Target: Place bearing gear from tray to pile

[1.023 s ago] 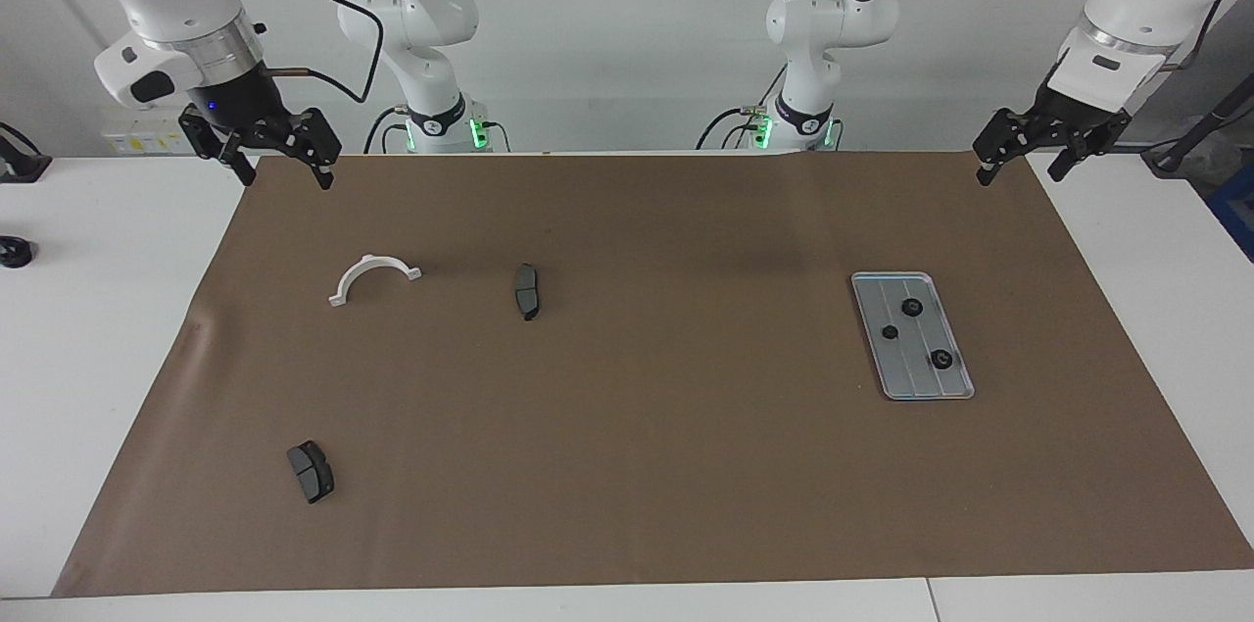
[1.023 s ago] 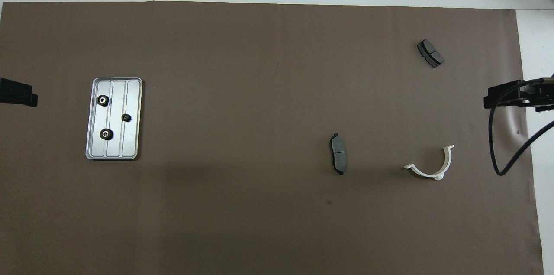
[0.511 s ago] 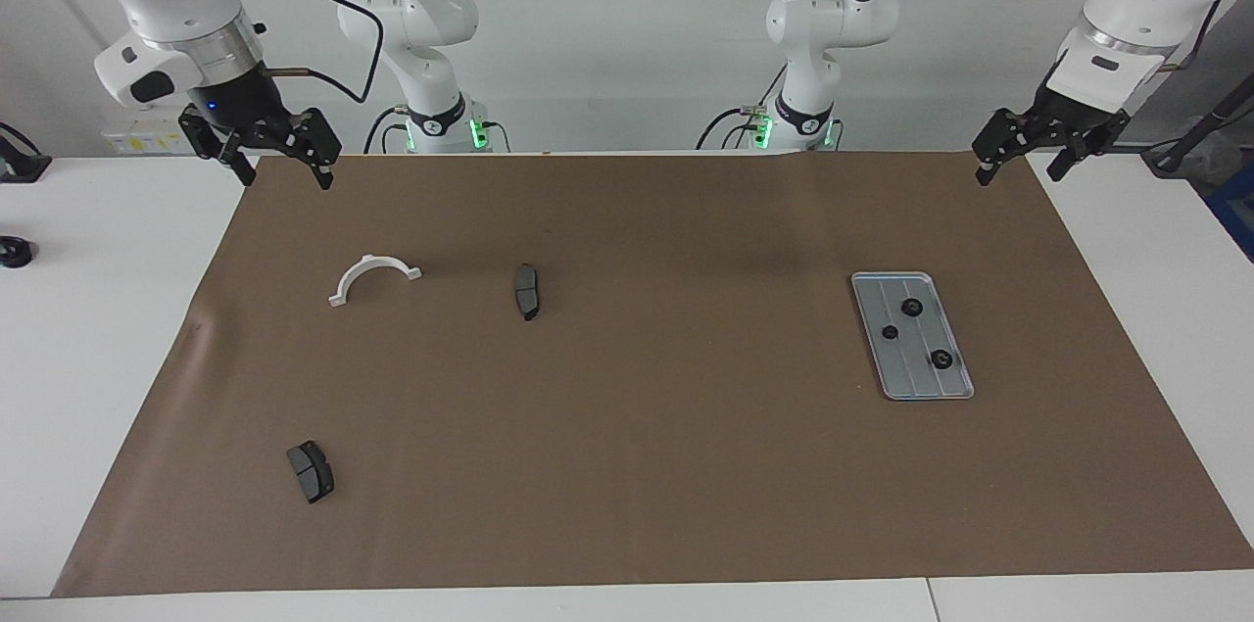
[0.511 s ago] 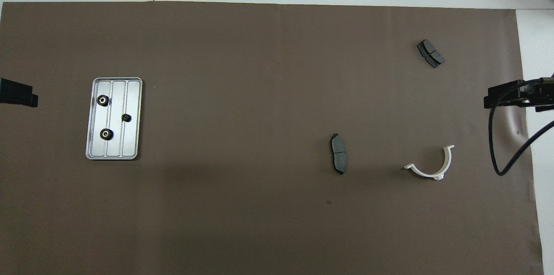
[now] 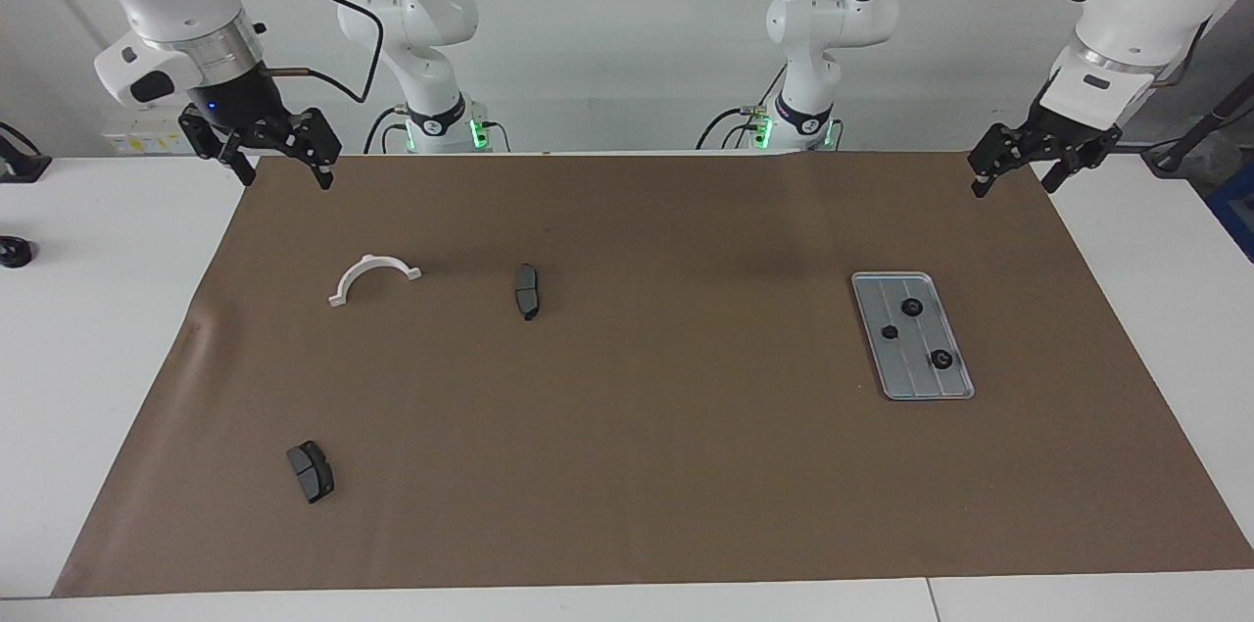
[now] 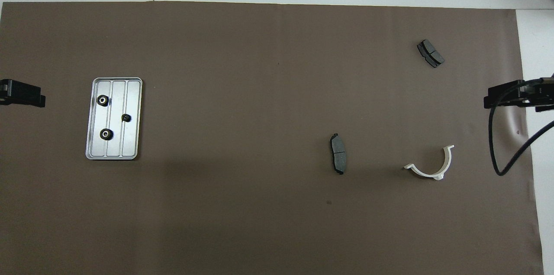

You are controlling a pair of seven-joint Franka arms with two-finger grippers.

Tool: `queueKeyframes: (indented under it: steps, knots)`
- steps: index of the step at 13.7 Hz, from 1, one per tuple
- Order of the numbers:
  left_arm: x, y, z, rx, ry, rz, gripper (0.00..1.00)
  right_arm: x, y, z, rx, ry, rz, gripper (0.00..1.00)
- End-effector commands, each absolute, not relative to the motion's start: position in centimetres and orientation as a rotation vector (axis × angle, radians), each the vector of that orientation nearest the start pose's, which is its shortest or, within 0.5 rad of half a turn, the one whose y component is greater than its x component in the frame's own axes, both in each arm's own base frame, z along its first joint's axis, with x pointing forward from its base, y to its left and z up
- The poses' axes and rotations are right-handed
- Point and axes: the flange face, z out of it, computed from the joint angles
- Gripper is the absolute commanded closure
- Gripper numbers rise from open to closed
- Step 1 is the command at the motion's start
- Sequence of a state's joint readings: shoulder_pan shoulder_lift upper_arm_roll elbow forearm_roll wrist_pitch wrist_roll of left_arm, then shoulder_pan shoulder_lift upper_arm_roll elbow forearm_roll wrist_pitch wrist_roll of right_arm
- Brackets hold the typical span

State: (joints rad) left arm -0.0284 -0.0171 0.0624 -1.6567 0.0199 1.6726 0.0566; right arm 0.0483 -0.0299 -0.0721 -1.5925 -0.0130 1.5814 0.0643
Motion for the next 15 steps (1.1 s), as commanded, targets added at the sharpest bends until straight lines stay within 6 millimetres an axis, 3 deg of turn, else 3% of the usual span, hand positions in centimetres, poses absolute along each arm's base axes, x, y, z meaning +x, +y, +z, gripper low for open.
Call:
queueKeyframes:
  steps: [1, 8, 11, 15]
  knots:
    - [55.6, 3.1, 56.5, -3.108, 0.031, -0.076, 0.0, 54.0, -1.8, 63.5, -3.146, 0.111, -0.022, 0.0]
    - [57.0, 3.5, 45.2, -3.103, 0.045, -0.121, 0.0, 54.0, -1.8, 63.5, -3.145, 0.116, -0.022, 0.0]
    - [56.7, 2.5, 41.5, -3.098, 0.071, -0.187, 0.0, 54.0, -1.8, 63.5, -3.145, 0.116, -0.019, 0.0]
    - [56.8, 3.1, 36.5, -3.1, 0.064, -0.147, 0.0, 54.0, -1.8, 63.5, -3.145, 0.116, -0.022, 0.0]
